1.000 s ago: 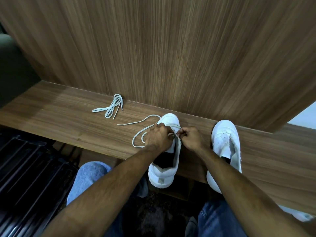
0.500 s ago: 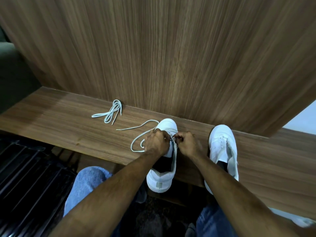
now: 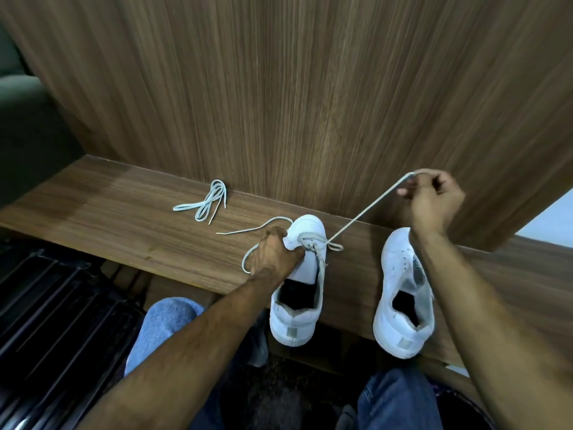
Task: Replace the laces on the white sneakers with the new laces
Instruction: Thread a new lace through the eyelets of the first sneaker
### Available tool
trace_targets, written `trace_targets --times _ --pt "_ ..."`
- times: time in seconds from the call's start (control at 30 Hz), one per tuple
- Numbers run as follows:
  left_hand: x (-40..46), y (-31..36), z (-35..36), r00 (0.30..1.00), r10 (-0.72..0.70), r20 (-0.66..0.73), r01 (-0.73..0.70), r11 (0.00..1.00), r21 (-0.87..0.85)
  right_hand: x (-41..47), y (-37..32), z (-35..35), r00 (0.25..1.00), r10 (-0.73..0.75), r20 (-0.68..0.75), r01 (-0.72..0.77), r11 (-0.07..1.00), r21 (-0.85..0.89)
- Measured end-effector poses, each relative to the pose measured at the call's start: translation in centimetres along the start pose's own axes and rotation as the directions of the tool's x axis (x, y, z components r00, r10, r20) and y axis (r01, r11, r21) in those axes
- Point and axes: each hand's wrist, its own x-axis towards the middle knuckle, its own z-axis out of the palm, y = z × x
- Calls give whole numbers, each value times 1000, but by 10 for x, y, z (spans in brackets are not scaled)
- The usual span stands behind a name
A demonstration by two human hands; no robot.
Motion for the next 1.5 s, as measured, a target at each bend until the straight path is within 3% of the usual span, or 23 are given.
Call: trace_targets --times 0.07,0.13,0.17,0.27,0.33,0.4,0.53,0.6,0.67,0.73,0.8,0.83,0.93,1.03,1.1,1.2,1.27,1.33,1.43,1.5 --pt "-1 1 0 999 -34 24 33 998 48 -2 7 -4 999 -34 29 40 969 -246" --pt "-2 3 0 999 -35 35 31 993 117 -19 27 -7 976 37 215 101 797 -595" --pt "-2 4 0 999 -29 35 23 990 141 -32 38 -7 940 91 329 170 711 -682" --pt "1 4 -3 999 5 47 -13 983 182 -72 61 4 771 149 619 420 612 -670" --pt "4 5 -4 997 28 73 -42 977 207 -91 71 16 675 210 707 480 604 -637" --pt "6 6 -6 996 32 87 -51 974 222 -102 78 27 659 275 700 443 610 -657" --pt "7 7 -6 996 19 86 -38 972 231 -97 78 34 729 326 601 357 568 -742" --pt "7 5 -4 996 22 83 -41 970 239 -86 72 32 756 310 576 270 654 -706" --pt "7 4 -4 996 29 83 -49 968 245 -70 59 30 821 243 517 85 843 -531" --pt "7 4 -4 995 38 87 -58 968 246 -49 38 23 926 184 330 -97 960 -263" --pt "7 4 -5 996 38 85 -58 968 245 -27 17 12 978 87 191 -72 994 -84" --pt "6 4 -5 995 40 88 -60 968 245 -20 9 8 983 19 182 -5 997 -79" --pt "7 4 -3 994 46 96 -67 969 237 -26 17 5 934 -46 354 154 946 -284" --pt "6 4 -4 996 38 84 -59 966 253 -57 61 9 773 134 621 282 804 -524" --pt "4 5 -5 996 29 80 -49 963 263 -80 78 14 668 271 693 305 750 -587" --pt "4 6 -3 997 14 75 -34 962 271 -102 84 21 690 266 673 415 616 -669" --pt "4 5 -2 998 6 70 -25 962 273 -105 81 27 741 266 617 350 631 -692" --pt "4 4 -1 997 12 74 -33 960 277 -98 73 30 770 355 530 88 764 -639" --pt "3 3 1 997 30 73 -50 958 283 -83 48 28 786 455 419 -330 881 -339" --pt "2 4 1 997 32 73 -51 960 275 -66 27 24 838 402 368 -381 915 -132"
